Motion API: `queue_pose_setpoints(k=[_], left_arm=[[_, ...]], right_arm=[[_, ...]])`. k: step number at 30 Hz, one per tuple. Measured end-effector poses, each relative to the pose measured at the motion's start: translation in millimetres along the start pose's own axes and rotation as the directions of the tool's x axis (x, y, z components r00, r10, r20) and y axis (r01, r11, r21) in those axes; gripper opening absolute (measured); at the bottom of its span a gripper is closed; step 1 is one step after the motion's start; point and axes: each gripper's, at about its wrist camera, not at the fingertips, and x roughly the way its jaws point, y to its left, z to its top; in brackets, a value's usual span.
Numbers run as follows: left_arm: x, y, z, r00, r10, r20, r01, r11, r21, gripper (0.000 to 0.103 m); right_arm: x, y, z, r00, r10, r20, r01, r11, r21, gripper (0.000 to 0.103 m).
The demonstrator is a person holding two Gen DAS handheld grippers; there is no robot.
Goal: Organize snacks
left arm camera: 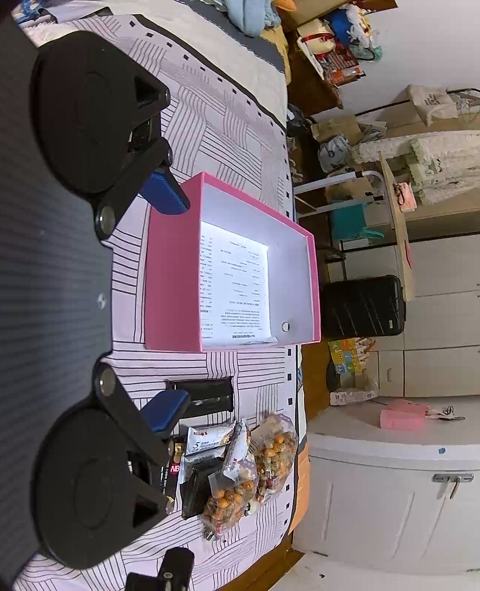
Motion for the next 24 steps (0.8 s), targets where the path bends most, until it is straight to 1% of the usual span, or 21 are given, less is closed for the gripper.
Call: queue_pose_setpoints(k=[2, 5, 10, 15, 24], left_arm=[[-2, 2, 0, 1.000, -0.001, 0.006, 0.001, 1.000, -0.020, 0.103], [-4, 6, 0, 1.000, -0.021, -0.003, 0.021, 1.000, -0.023, 0.103], [-5, 9, 0, 1.000, -0.020, -0.023, 0.020, 0.999, -0.032, 0.103], [-2, 12, 0, 0.997, -0.059, -0.055, 0.056, 0.997, -0.054, 0.103], [-3, 8, -1, 0.996, -0.079, -0.051, 0.077, 0.996, -0.052, 0.102]], right_arm=[[-1, 0, 0, 1.000, 0.000, 0.004, 0.000, 1.000, 0.001, 0.103], [-2, 2, 0, 1.000, -0.001, 0.005, 0.001, 1.000, -0.005, 0.103], [-3, 3, -1, 1.000, 0.001, 0.006, -0.001, 1.000, -0.013, 0.103], [-2, 4, -1, 1.000, 0.001, 0.006, -0.001, 1.000, -0.016, 0.103], [3, -1, -3, 1.000, 0.003, -0.005, -0.003, 1.000, -0.023, 0.103]])
